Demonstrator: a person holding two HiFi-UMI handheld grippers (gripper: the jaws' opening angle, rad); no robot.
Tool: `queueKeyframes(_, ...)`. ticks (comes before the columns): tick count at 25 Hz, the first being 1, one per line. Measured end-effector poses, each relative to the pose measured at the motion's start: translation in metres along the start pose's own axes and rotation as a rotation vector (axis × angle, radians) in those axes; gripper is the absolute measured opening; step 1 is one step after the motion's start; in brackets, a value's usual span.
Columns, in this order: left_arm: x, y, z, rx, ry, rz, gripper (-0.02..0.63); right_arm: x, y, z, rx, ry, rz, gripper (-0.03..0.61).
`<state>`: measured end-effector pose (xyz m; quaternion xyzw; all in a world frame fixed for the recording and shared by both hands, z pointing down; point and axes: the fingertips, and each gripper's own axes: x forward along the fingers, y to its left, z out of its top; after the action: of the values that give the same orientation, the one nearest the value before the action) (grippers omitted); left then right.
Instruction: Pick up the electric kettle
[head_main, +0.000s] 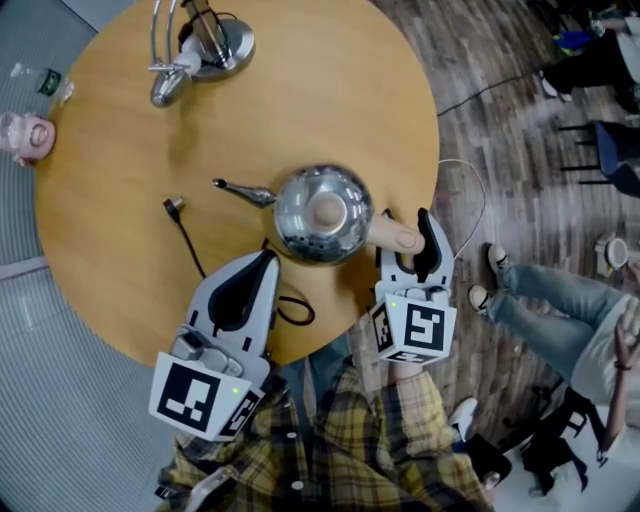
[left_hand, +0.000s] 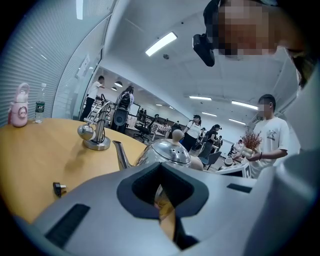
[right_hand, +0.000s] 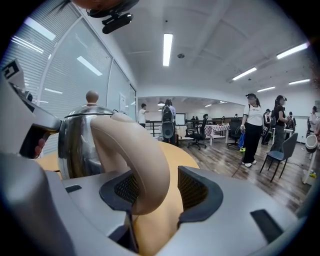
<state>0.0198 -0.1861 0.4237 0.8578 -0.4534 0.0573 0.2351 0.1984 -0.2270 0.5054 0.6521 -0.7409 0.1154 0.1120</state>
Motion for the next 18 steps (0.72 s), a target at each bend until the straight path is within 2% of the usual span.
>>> queueKeyframes(4, 0.001, 0.002, 0.001, -0.006, -0.002, 0.006, 0.003, 0.008, -0.001, 0.001, 0.011, 0.006, 0.011, 0.215)
queueKeyframes(13, 0.001, 0.006, 0.002, -0.016, -0.004, 0.015, 0.003, 0.024, 0.002, 0.006, 0.012, 0.004, 0.013, 0.109)
queueKeyframes(18, 0.002, 0.008, 0.001, -0.025, -0.001, 0.016, 0.003, 0.029, 0.000, 0.007, 0.064, 0.008, 0.016, 0.095)
